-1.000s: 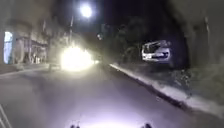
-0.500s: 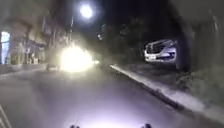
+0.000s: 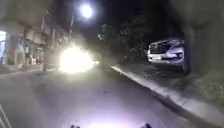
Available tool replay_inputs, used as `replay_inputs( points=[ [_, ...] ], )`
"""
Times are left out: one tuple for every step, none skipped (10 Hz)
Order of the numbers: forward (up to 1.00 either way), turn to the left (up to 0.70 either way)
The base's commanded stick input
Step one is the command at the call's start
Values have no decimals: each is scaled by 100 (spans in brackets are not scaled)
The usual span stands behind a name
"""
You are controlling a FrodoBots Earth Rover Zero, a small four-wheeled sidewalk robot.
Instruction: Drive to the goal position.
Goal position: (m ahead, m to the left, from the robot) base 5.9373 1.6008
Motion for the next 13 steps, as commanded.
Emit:
replay_inputs(
  points=[
    [70,0],
    [70,0],
    [70,0],
    [70,0],
    [70,0],
    [70,0],
    [70,0],
    [70,0],
    [70,0],
    [70,0],
    [70,7],
    [70,28],
    [70,35]
  ],
)
